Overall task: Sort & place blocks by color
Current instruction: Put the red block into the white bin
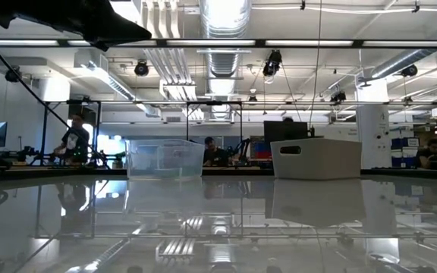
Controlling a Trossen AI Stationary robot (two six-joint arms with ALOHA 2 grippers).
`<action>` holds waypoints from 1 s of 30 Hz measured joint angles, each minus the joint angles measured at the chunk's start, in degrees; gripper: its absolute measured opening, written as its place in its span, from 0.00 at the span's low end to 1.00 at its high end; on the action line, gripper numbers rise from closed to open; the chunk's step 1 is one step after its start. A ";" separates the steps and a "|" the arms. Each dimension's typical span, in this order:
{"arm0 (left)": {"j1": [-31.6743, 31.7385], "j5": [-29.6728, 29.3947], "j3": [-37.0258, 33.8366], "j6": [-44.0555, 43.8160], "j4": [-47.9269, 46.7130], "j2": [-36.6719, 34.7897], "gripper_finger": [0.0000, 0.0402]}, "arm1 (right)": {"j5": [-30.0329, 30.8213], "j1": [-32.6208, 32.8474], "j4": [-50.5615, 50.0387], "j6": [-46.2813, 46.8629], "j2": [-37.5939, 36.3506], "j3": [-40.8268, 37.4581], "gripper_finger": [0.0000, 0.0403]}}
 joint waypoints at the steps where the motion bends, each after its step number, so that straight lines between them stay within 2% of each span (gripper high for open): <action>1: -0.02 0.30 0.00 -0.78 0.48 0.40 0.02 | 3.03 -0.56 0.21 -1.14 -1.78 0.01 0.28; 4: -0.03 1.44 0.02 -2.79 2.44 1.94 0.02 | 12.64 -2.63 0.84 -6.45 -7.15 0.04 0.28; 8: -0.04 4.71 0.02 -3.02 8.01 5.49 0.02 | 27.74 -7.52 5.76 -21.74 -13.34 0.04 0.28; 11: -0.07 6.76 0.02 -3.04 14.10 8.86 0.02 | 35.13 -11.49 13.67 -38.45 -16.14 0.05 0.28; 14: -0.18 8.84 0.02 -4.38 20.14 12.37 0.03 | 37.89 -15.89 26.42 -59.19 -17.15 -0.69 0.28; 17: -0.33 10.11 0.02 -8.08 24.98 15.67 0.03 | 35.35 -20.22 42.72 -77.47 -17.01 -2.63 0.28; 20: -0.37 11.74 0.02 -10.80 26.45 18.32 0.03 | 27.52 -24.26 58.54 -90.81 -16.00 -5.82 0.28; 25: -0.40 14.38 0.47 -14.62 27.91 21.96 0.08 | 16.54 -30.05 75.84 -100.18 -12.70 -9.52 0.28; 30: -0.42 15.70 1.55 -16.20 28.01 24.40 0.22 | 13.96 -32.75 83.82 -104.73 -8.03 -9.64 0.28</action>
